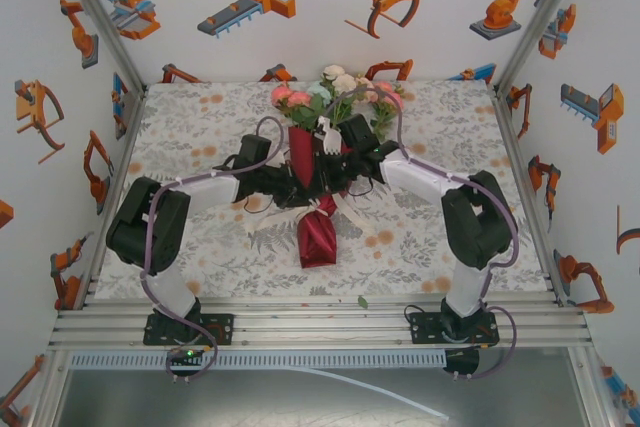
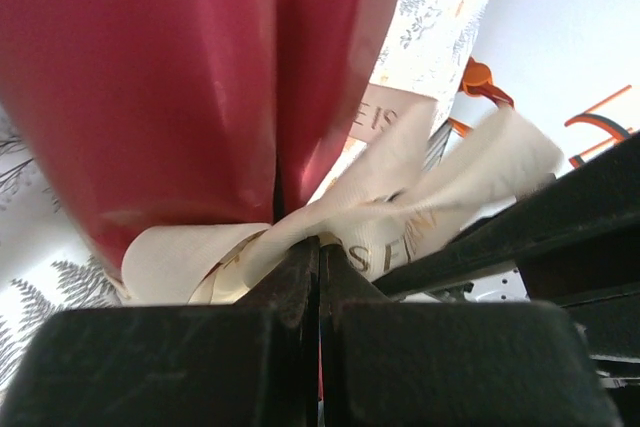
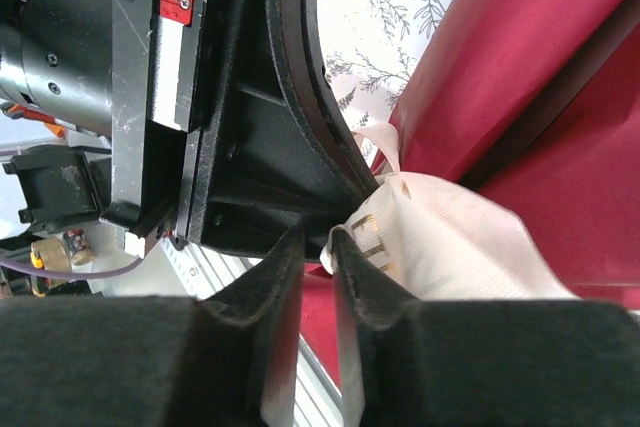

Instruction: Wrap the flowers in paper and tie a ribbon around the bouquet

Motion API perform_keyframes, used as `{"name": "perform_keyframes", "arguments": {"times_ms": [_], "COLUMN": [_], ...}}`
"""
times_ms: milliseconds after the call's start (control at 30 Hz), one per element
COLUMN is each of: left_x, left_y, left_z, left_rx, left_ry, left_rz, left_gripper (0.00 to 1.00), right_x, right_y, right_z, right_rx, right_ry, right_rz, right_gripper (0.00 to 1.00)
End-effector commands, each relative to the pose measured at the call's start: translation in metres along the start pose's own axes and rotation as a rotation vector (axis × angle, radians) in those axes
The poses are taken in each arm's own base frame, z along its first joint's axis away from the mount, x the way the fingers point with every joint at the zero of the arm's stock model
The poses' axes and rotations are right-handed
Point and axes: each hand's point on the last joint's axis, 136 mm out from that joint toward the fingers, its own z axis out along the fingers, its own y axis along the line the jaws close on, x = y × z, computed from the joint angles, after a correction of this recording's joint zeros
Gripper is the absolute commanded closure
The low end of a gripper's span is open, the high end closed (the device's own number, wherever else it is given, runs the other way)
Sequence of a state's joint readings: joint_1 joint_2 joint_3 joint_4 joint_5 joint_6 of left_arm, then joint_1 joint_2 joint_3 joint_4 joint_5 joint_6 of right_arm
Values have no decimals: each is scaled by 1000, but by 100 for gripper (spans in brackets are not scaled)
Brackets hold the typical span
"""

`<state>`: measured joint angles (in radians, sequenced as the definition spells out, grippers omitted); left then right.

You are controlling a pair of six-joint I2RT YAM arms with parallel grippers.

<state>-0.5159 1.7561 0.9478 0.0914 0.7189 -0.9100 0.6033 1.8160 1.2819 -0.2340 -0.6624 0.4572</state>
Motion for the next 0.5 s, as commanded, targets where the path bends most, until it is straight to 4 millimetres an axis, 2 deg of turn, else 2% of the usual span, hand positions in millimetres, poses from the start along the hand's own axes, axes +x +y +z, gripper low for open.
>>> {"name": "perform_keyframes", "arguments": {"times_ms": [0,100,300,467], "left_x": [3,4,7,7], "left_y": [-18,-17,-1,-1], "left_z": [4,8,16,17], "left_rx": [88,97,68,67], "left_ry": [31,50,71,76], "left_rz": [62,67,31,29], "left_gripper": [100,100,100,100], "right_x": [-10,-10,-1,11], "right_y": [5,0,-6,-17], "right_z": [-23,-32,-41,-52], "right_rx": [12,33,58,116], "right_ry": [-60,-71,-70,-90], "right_rz": [-11,-7,3,17], "right_gripper": [73,70,70,70]}}
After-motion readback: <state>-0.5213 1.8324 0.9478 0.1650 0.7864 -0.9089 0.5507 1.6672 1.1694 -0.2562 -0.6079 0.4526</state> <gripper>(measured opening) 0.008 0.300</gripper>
